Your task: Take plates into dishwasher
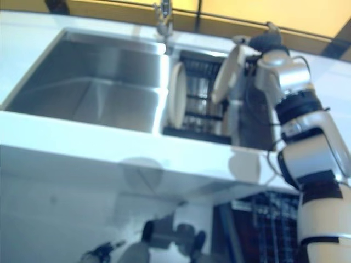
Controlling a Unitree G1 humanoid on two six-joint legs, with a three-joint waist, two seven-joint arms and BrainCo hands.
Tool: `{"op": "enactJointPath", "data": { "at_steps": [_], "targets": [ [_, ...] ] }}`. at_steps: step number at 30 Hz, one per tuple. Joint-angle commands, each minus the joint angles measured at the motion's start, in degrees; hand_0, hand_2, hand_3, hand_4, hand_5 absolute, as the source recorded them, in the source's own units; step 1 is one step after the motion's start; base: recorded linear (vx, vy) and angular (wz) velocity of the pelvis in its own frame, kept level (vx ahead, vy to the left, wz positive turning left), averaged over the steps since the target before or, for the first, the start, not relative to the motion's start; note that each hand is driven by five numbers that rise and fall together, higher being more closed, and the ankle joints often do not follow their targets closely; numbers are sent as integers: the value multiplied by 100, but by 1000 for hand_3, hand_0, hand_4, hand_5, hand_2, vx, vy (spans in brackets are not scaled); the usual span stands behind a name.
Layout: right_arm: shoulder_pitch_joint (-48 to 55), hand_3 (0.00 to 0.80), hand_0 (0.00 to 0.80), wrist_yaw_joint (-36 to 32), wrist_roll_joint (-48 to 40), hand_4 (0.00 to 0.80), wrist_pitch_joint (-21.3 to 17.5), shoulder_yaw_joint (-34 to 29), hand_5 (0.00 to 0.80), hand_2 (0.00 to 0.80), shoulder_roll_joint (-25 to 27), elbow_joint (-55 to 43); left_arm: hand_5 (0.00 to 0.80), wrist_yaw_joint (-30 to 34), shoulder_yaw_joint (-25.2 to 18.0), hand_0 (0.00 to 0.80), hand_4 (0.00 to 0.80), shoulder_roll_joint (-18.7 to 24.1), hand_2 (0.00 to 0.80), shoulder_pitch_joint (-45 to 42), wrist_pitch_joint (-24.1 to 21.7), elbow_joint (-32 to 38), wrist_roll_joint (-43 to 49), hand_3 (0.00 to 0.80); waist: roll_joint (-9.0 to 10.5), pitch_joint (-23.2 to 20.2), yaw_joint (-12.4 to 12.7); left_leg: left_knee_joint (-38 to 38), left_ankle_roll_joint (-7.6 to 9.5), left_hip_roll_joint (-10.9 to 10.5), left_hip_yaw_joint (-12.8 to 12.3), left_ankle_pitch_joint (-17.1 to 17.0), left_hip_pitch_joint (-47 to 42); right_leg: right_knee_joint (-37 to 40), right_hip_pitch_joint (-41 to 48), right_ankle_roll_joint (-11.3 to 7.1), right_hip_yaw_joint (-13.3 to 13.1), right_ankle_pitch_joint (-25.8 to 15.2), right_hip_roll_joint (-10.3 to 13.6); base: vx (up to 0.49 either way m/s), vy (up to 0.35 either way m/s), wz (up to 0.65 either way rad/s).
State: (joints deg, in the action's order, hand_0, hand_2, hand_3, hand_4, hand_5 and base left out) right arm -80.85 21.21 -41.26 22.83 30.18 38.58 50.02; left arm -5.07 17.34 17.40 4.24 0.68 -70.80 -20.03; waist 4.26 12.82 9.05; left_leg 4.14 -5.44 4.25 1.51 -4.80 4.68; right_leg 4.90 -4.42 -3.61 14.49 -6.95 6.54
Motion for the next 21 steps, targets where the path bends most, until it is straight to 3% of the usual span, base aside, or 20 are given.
{"op": "enactJointPath", "data": {
  "at_steps": [1, 4, 7, 12, 21],
  "targets": [
    [-436, 0, 0, -60, -23, 0, -206, 384, 0, 0, 182, 45, 0, -134, 358, 0, 0, 78, 0, 133, -128, -163, -164, 0, 182, 133, 51, 86, 36, -67, -107, -33, 237, 10, -23, -390, -23, -63, 370, 0, 0, 0],
    [-409, 0, 0, -74, 24, 0, -155, 373, 0, 0, 189, 1, 0, -189, 357, 0, 0, 77, 0, 144, -254, -135, -264, 0, 164, 176, 42, 86, 38, -76, -99, -45, 253, 10, -43, -392, -38, -76, 375, 0, 0, 0],
    [-335, 0, 0, -101, 91, 0, -101, 381, 0, 0, 198, -23, 0, -493, 94, 0, 0, 29, 0, 121, -508, -91, -1097, 0, 143, 195, 52, 86, 40, -88, -90, -51, 256, 10, -48, -387, -41, -78, 388, 0, 0, 0],
    [-290, 0, 0, -44, 93, 0, -89, 335, 0, 0, 239, 24, 0, -812, -96, 0, 0, 91, 0, 139, -974, 74, -866, 0, 142, 248, 102, 86, 48, -100, -44, -63, 286, 10, -69, -382, -21, -92, 394, 0, 0, 0],
    [-332, 0, 0, -118, 88, 0, 12, 360, 0, 0, 268, 130, 0, -947, 30, 0, 0, 127, 0, 170, -1176, 322, -568, 0, 110, 324, 109, 86, 62, -119, -33, -69, 312, 10, -102, -378, -26, -114, 405, 0, 0, 0]
  ]
}}
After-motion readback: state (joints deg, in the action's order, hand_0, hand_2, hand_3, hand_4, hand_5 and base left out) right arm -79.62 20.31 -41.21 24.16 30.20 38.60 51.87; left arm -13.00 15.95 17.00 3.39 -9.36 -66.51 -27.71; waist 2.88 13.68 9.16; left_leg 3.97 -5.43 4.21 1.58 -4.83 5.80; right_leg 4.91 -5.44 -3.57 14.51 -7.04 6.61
